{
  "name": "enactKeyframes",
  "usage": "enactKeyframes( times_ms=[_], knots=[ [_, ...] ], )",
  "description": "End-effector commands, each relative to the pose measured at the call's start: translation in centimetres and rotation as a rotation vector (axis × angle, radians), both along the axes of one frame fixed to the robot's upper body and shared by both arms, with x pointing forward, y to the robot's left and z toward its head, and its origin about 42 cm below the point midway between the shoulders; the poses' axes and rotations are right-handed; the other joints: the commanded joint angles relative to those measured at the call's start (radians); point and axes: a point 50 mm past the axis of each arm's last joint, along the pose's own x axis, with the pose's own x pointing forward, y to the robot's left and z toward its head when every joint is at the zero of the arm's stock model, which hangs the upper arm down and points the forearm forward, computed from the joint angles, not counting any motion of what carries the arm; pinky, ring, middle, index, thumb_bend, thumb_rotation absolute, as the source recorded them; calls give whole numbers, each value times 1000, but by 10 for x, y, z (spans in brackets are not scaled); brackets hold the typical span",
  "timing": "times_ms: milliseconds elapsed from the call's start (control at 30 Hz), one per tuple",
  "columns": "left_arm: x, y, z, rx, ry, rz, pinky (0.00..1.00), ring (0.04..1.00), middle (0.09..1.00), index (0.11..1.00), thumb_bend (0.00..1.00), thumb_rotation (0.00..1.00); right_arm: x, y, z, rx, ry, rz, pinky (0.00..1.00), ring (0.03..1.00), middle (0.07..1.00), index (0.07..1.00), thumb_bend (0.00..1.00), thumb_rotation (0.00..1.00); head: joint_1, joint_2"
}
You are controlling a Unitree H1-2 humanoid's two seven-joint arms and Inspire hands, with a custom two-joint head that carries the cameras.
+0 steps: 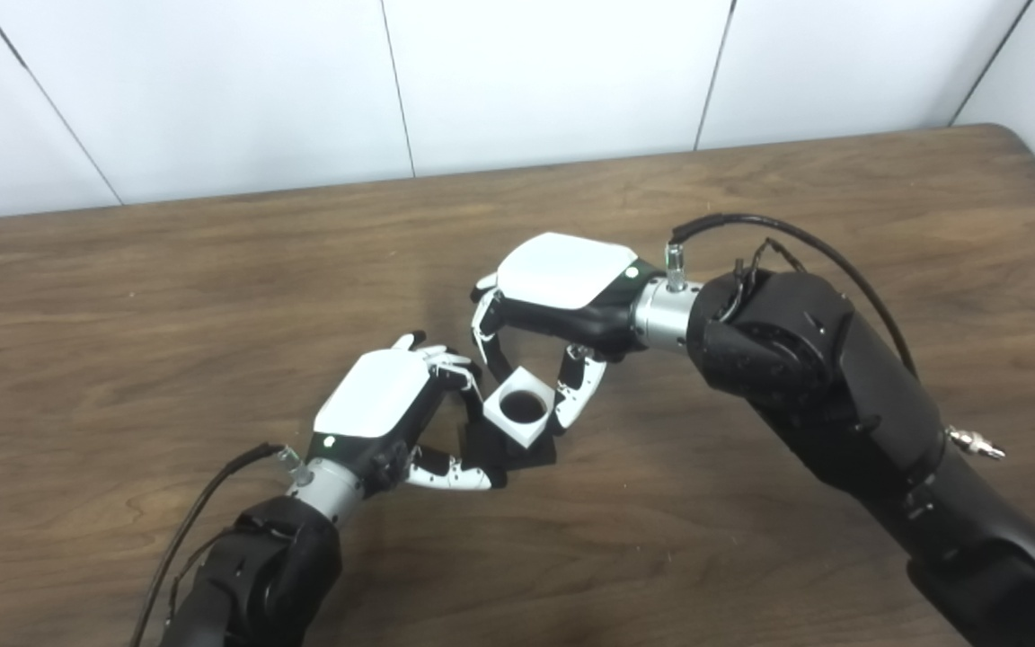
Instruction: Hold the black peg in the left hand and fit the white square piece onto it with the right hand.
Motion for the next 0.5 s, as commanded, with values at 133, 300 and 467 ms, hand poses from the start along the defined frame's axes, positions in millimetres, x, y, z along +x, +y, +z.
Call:
enactKeyframes(
  times_ms=[133,300,467],
  knots=[
    [-8,-3,-10,44,81,-40,1000,880,789,487,519,55,3,-1,17,19,-76,6,816,896,748,483,525,132,-3,2],
    [-7,-3,-10,50,79,-37,1000,878,787,487,519,55,3,-1,16,18,-64,-3,832,904,757,484,524,132,-5,3],
    [-7,-3,-11,53,75,-39,1000,877,787,487,519,55,3,0,14,17,-65,0,829,903,754,483,525,132,-5,4]
  ],
)
